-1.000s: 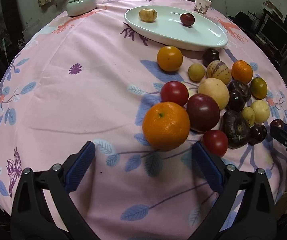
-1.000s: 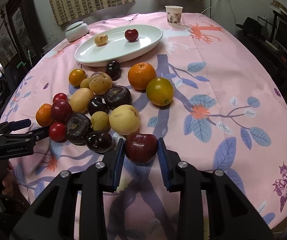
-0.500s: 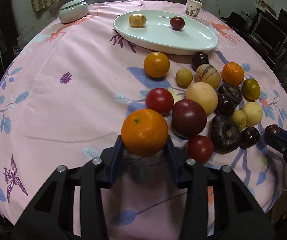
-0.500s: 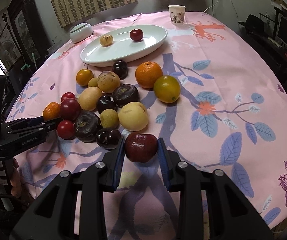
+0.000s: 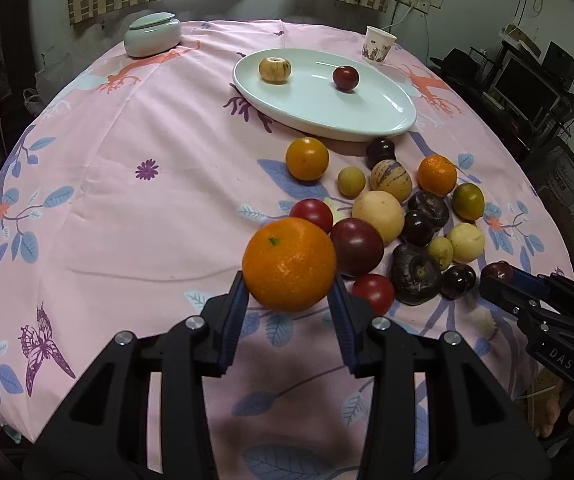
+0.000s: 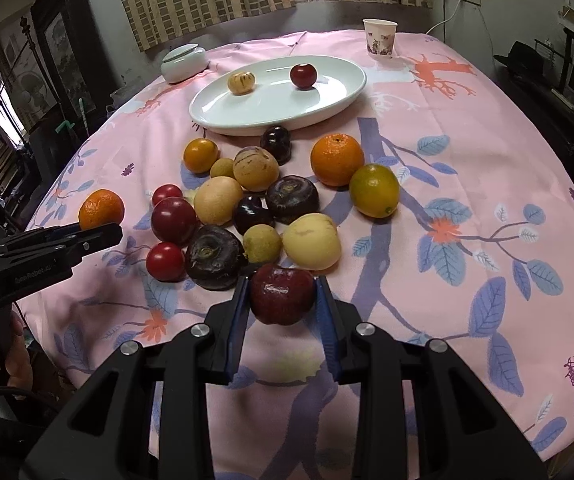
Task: Organize fruits
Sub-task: 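Carry the tangerine and cherry onto the white plate and open both grippers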
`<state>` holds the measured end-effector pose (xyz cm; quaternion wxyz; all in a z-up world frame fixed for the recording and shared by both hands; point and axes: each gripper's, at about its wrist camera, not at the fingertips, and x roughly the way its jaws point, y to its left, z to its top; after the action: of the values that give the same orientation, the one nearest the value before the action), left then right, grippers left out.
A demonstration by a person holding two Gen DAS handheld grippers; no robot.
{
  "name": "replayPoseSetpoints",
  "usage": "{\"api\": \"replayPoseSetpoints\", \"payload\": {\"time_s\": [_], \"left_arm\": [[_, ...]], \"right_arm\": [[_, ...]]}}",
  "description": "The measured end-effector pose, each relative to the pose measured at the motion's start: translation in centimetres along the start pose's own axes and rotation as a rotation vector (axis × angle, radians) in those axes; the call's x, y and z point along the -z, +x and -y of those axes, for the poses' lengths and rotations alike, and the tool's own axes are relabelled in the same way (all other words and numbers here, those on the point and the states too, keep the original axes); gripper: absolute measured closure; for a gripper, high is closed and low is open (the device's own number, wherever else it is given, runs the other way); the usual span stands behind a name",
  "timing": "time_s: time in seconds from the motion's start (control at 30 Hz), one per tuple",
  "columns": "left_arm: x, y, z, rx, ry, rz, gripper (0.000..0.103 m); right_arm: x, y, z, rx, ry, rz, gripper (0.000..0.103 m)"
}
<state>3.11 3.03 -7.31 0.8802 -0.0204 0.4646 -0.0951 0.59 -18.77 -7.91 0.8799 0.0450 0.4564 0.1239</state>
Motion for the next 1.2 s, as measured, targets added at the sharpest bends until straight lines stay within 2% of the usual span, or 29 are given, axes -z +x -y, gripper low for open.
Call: {"api": "replayPoseSetpoints", "payload": {"time_s": [0.3,0.63,0.93,1.1,1.2], "left_arm": [[-0.4,-0.2,1.0,0.016,0.022,-0.010,0.062],[-4.7,-1.0,2.6,0.017,0.082,0.034,0.062],[-13.6,0.6,2.8,0.028,0.136,0.048,0.062],[-18.8,3.7,3.3,0.009,0.142,0.049,0.062],[-21.6,6.6,3.4,0.017,0.120,0.024,0.062]], "right_arm": [[-0.7,-0.2,-0.8,-0.032,-0.028,0.006,0.070],[-6.3,-0.7,-2.3,-0.060,-0.144,0.058,0.070],[-12.1,1.5,-2.0,-0.065,-0.178,0.028,0.070],[-16.0,3.8,-1.1,0.010,-0.198,0.048,0.070],[-19.0,6.4,0.4,0.032,-0.178,0.042,0.070]]}}
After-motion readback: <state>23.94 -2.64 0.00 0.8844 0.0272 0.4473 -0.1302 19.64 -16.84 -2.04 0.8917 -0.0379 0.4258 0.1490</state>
